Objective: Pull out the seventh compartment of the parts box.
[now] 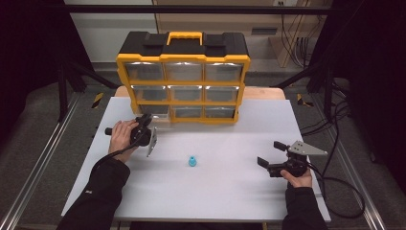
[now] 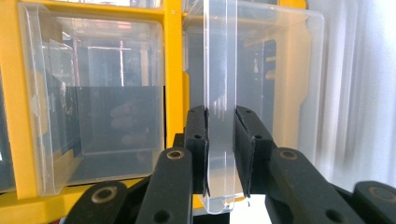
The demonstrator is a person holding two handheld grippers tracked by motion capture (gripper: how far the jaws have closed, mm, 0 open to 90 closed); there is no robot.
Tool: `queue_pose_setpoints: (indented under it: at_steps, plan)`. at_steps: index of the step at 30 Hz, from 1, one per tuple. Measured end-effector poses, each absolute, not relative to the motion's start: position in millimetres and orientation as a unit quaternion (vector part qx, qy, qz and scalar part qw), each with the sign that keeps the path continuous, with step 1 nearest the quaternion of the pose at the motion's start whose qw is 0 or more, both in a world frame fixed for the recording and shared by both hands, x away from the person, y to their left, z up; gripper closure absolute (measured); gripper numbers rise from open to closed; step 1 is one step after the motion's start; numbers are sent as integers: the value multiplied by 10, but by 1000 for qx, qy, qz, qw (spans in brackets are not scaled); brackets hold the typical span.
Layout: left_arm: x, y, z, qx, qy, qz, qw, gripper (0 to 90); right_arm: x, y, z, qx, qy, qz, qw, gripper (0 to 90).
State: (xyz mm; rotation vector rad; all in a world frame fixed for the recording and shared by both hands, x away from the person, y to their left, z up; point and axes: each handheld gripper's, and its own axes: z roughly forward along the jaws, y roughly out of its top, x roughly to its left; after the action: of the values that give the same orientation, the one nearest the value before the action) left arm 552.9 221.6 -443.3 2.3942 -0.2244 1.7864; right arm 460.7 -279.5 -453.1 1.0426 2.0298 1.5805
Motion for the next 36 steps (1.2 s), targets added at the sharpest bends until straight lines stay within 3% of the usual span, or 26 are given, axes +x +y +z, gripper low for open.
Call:
queue_pose_setpoints:
  at_steps: [36]
  plan:
    - [5397,2219,-4442,796,-76,596,74,757,4608,-2801,-4529,367,719,561,185,8]
